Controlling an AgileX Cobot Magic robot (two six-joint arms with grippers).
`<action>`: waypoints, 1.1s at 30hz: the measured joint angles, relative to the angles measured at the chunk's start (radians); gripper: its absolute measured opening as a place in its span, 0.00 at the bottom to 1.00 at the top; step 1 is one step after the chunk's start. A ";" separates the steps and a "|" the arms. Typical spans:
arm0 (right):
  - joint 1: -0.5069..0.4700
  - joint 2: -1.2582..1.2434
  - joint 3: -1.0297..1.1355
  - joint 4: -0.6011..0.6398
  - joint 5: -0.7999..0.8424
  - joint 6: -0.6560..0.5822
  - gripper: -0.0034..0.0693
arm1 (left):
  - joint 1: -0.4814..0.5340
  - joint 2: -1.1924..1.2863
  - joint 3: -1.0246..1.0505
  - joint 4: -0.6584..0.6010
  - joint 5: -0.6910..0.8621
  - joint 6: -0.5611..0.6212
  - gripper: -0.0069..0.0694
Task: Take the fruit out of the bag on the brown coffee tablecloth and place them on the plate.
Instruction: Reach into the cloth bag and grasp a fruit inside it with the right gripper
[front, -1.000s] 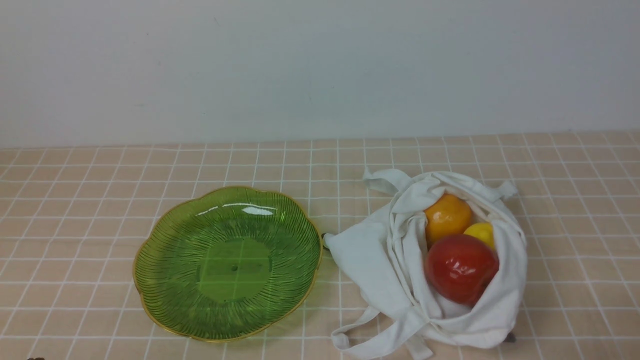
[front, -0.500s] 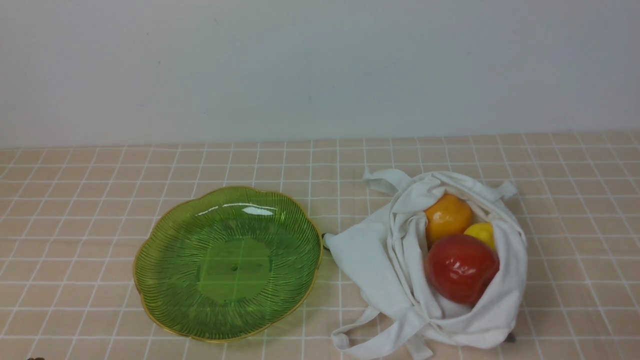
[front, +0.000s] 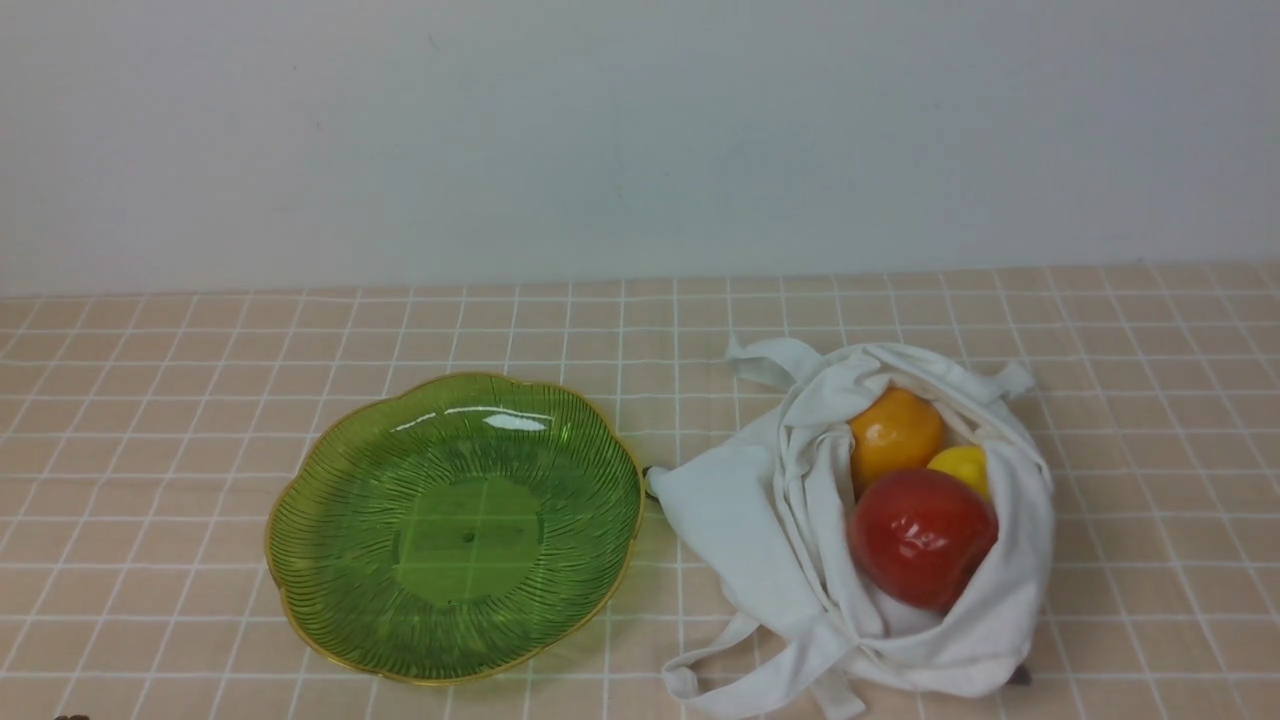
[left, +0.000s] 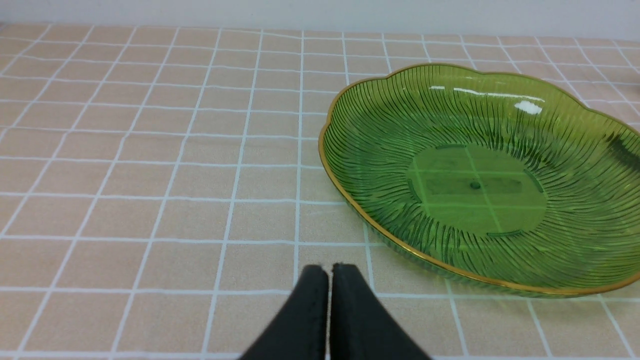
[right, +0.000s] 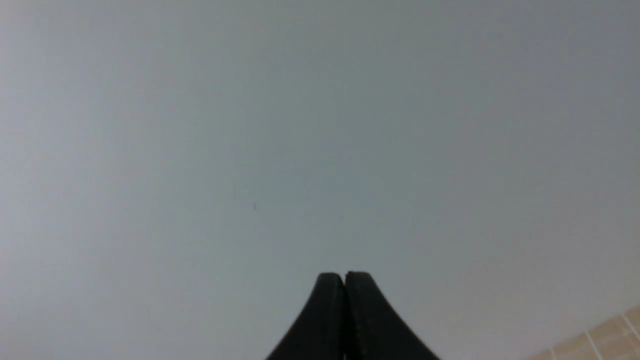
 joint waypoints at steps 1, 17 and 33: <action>0.016 0.058 -0.069 -0.021 0.082 -0.017 0.03 | 0.000 0.000 0.000 0.000 0.000 0.000 0.08; 0.269 1.042 -0.677 -0.058 0.846 -0.573 0.04 | 0.000 0.000 0.000 0.000 0.000 0.000 0.08; 0.489 1.375 -0.781 -0.286 0.753 -0.506 0.84 | 0.000 0.000 0.000 0.000 0.000 0.001 0.08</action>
